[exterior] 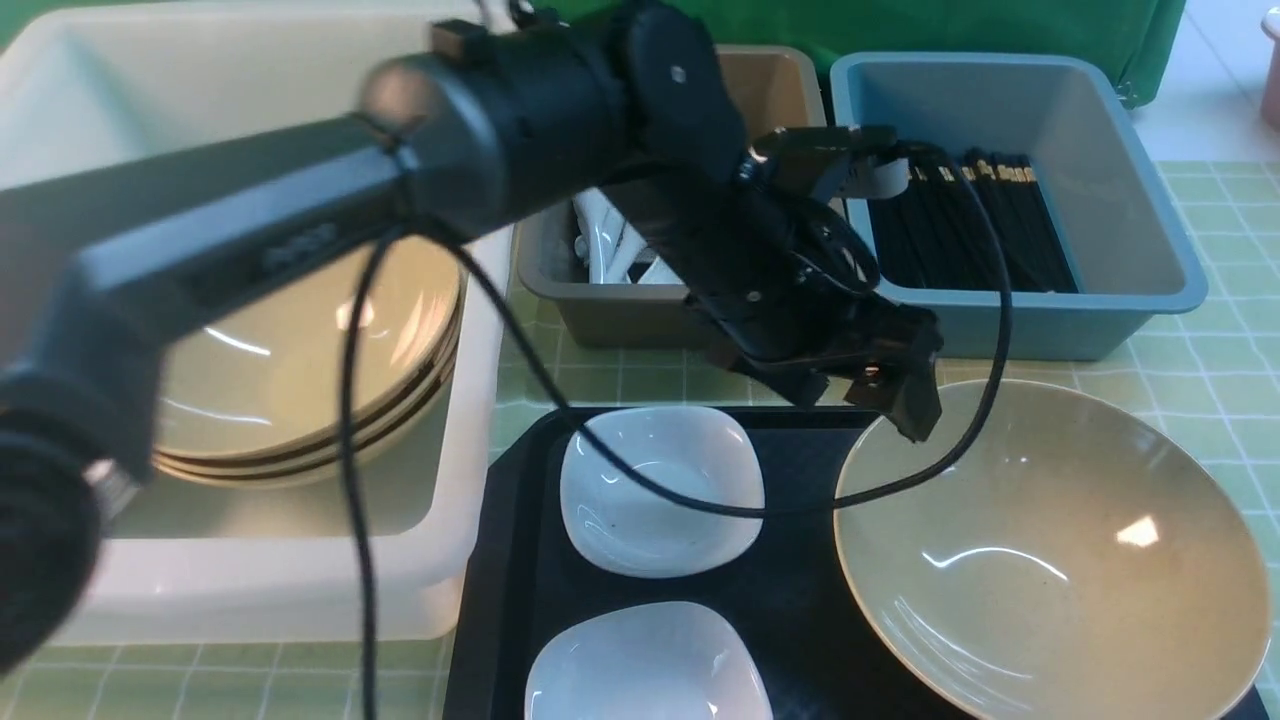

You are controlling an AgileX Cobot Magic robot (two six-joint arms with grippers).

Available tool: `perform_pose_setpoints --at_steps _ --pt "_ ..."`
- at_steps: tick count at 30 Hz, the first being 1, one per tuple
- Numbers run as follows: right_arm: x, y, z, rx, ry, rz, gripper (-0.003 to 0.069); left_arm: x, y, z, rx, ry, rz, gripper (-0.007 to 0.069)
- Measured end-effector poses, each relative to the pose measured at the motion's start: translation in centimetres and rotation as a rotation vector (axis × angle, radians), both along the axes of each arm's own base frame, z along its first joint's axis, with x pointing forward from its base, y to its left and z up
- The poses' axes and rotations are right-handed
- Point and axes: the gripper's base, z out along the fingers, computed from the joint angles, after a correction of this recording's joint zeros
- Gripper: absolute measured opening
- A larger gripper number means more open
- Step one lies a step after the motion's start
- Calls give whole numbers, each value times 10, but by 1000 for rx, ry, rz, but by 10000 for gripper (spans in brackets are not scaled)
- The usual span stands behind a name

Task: On green table put chopsticks spoon bowls plates into blue grey white boxes.
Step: 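Grasp the large bowl on the tray by its rim, then place the tan bowl onto the bowl stack in the left bin with the left gripper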

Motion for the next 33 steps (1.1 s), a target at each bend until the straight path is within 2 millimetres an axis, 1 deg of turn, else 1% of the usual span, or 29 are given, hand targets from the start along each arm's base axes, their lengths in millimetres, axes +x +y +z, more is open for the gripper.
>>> perform_pose_setpoints --at_steps 1,2,3,6,7,8,9,10,11,13,14,15,17,19,21,24,25,26,27,28,29,31,33 --pt "0 0 0 0 -2 0 22 2 -1 -4 5 7 0 585" --pt "-1 0 0 0 -7 3 22 5 -4 -17 21 27 1 566" --pt "-1 0 0 1 -6 3 22 6 -5 -22 28 35 1 556" --pt "-1 0 0 -1 -13 6 22 10 -9 -48 60 82 -3 510" --pt "0 0 -1 -1 -13 5 22 11 -10 -54 63 93 -9 485" --pt "0 0 -1 0 -15 4 22 11 -11 -55 61 95 -11 479" --pt "1 0 -3 1 -13 2 22 11 -12 -60 60 98 -30 433" --pt "2 0 -4 1 -12 -1 22 11 -13 -62 54 96 -44 388" --pt "3 1 -6 2 -12 -3 22 11 -13 -62 46 92 -58 325" --pt "3 1 -9 1 -8 -6 22 11 -14 -61 32 94 -65 239" --pt "4 1 -12 -1 0 -8 22 12 -13 -60 17 101 -62 145" --pt "5 1 -14 -1 2 -10 22 13 -13 -59 10 108 -58 96" --pt "5 1 -15 -1 6 -12 22 15 -10 -58 -13 137 -48 29" --pt "6 1 -15 2 1 -15 22 18 -5 -54 -47 155 -39 15" --pt "6 1 -15 4 -3 -16 22 22 2 -45 -80 152 -48 16" --pt "7 2 -14 17 -13 -32 22 29 21 -19 -128 106 -51 17" --pt "7 2 -14 18 -14 -32 22 29 23 -15 -135 99 -47 17" --pt "8 2 -13 23 -18 -37 22 31 30 -3 -158 82 -38 17" --pt "9 2 -12 31 -30 -46 24 31 42 17 -191 49 -22 17" --pt "9 2 -12 33 -34 -47 24 31 45 22 -198 39 -17 17" --pt "10 2 -11 45 -50 -53 24 30 57 43 -227 4 -5 17" --pt "11 2 -9 64 -72 -61 24 29 71 60 -246 -23 15 17" --pt "11 3 -6 90 -97 -68 25 27 91 82 -265 -62 39 17"
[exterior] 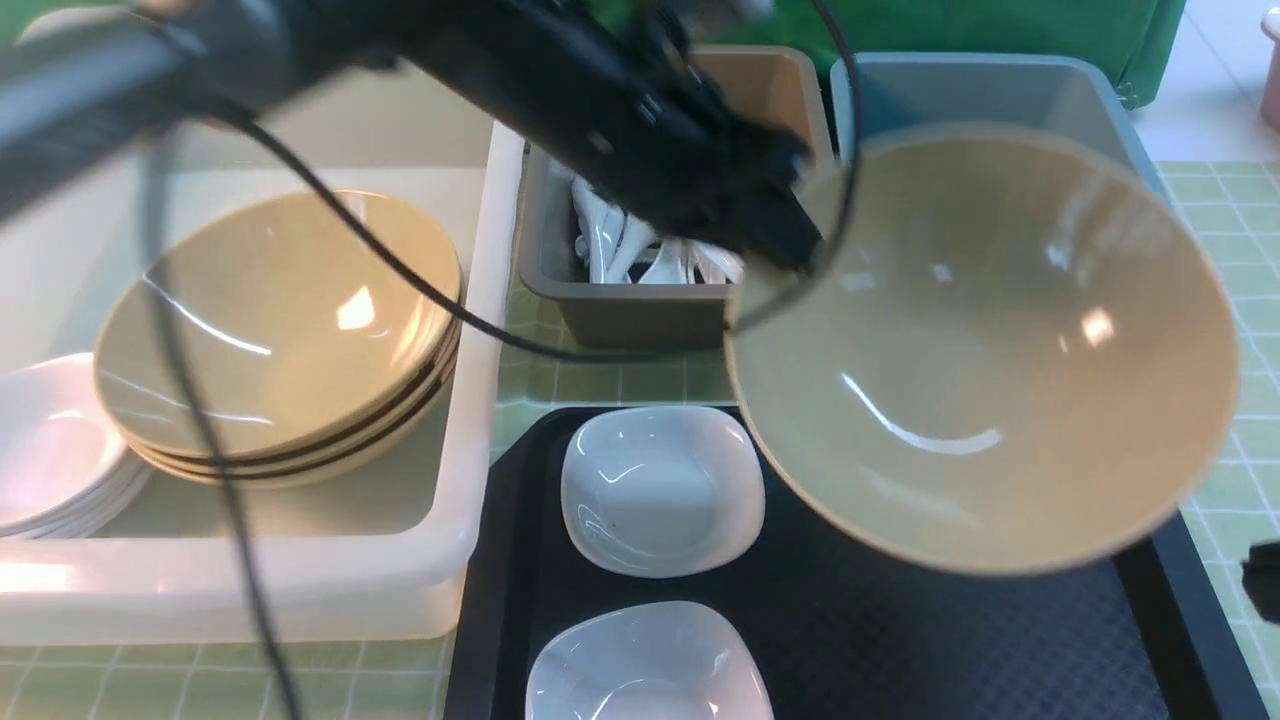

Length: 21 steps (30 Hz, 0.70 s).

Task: On green table put chopsticks spoon bowls plates into blue grey white boxes.
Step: 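Place the tan bowl onto the bowl stack in the left bin with the left gripper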

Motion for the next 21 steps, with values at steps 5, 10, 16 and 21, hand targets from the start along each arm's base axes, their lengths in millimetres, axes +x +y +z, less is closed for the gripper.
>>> perform_pose_setpoints --at_steps 5,10,16,21 --pt "-1 4 6 45 -65 45 25 -4 70 48 -27 -73 132 17" --pt "-4 14 17 143 -163 160 25 -13 155 72 27 -105 364 17" --pt "9 18 30 278 -263 90 25 -43 247 61 106 -55 667 17" --pt "20 20 29 292 -260 61 25 -60 292 16 105 82 851 17"
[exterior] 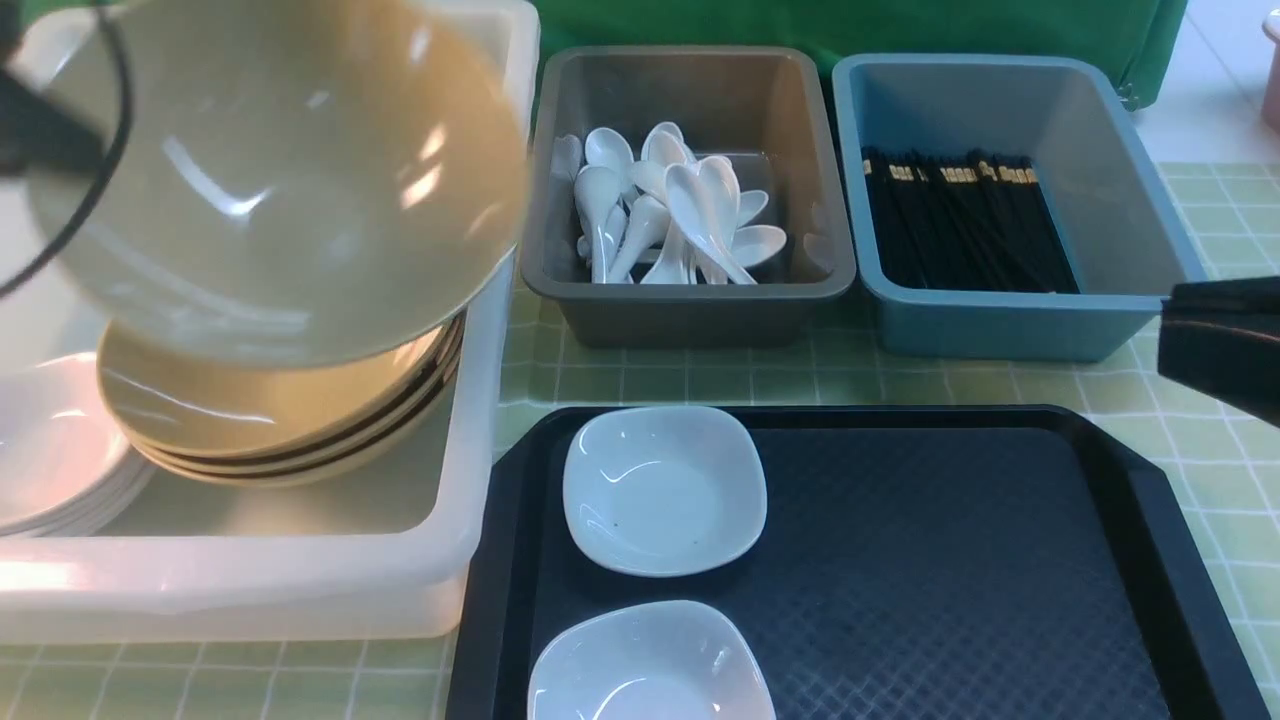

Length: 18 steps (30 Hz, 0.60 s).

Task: On green table put chopsticks spoon bowls plates into blue grey white boxes.
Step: 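Place the tan bowl onto the bowl stack in the left bin with the left gripper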

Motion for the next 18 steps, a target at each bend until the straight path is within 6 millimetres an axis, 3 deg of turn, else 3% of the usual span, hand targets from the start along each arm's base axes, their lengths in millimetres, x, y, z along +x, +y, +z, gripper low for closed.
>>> perform_pose_setpoints --at_steps 3,7,13,18 --pt "2 1 -1 -1 5 0 25 -6 22 -30 -5 33 132 17" --pt "1 1 -1 0 7 0 25 -11 36 -52 11 37 237 17" --pt "1 1 -1 -1 8 1 29 -14 34 -74 -32 57 297 17" --pt "1 1 -1 -1 9 2 34 -11 27 -77 -55 73 333 22"
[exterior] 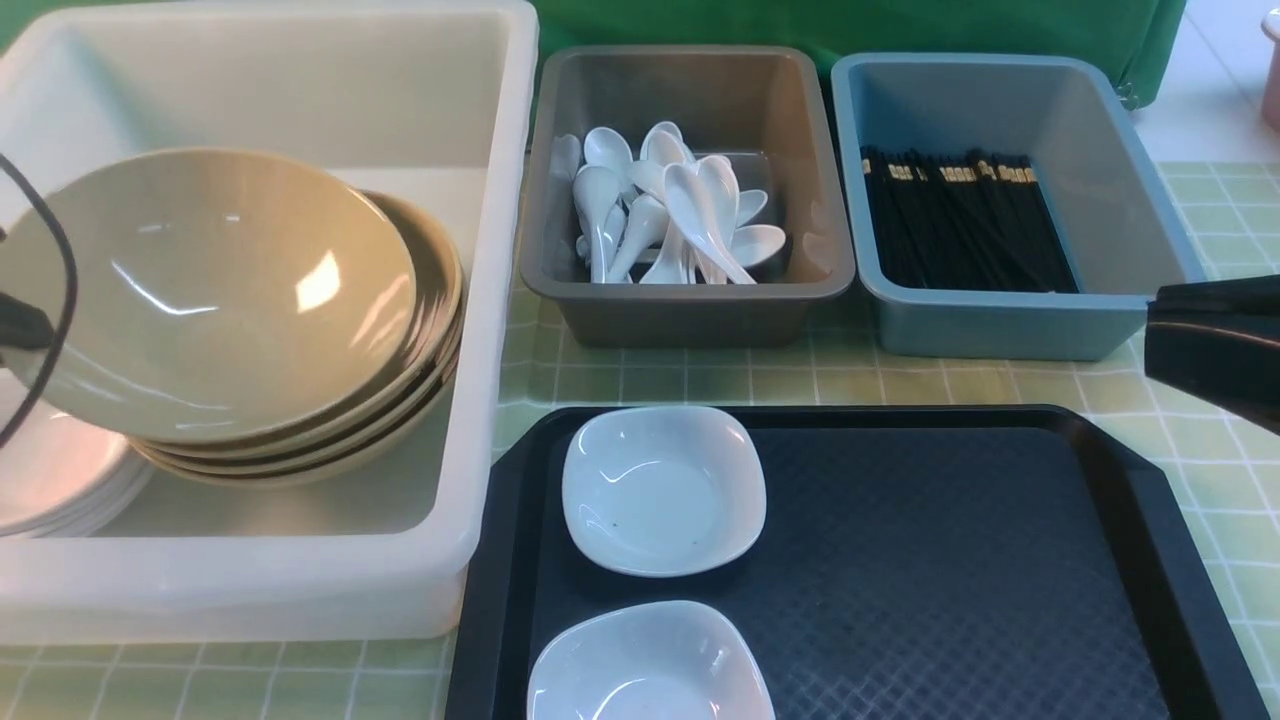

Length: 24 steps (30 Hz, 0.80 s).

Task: On green table put chopsticks spoon bowls plates into blue grey white boxes.
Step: 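Place the tan bowl onto the bowl stack in the left bin with the left gripper, then grasp the small white bowl on the black tray by its rim with the left gripper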

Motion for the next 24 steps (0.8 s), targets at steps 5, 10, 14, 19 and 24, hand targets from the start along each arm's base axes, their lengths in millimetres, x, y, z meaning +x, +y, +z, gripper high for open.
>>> perform_pose_setpoints --at_steps 5,10,14,19,24 --pt "-1 0 -1 -4 6 7 38 7 -18 -2 42 29 -36 93" --pt "-1 1 -1 -8 12 14 44 7 -33 -6 179 148 -60 306" --pt "-2 1 -2 -11 16 19 47 1 -31 9 297 182 -20 498" --pt "-2 1 -2 -12 17 20 47 -16 -31 49 383 130 31 647" --pt "-2 1 -2 -12 18 21 47 -38 -62 88 352 -23 -119 650"
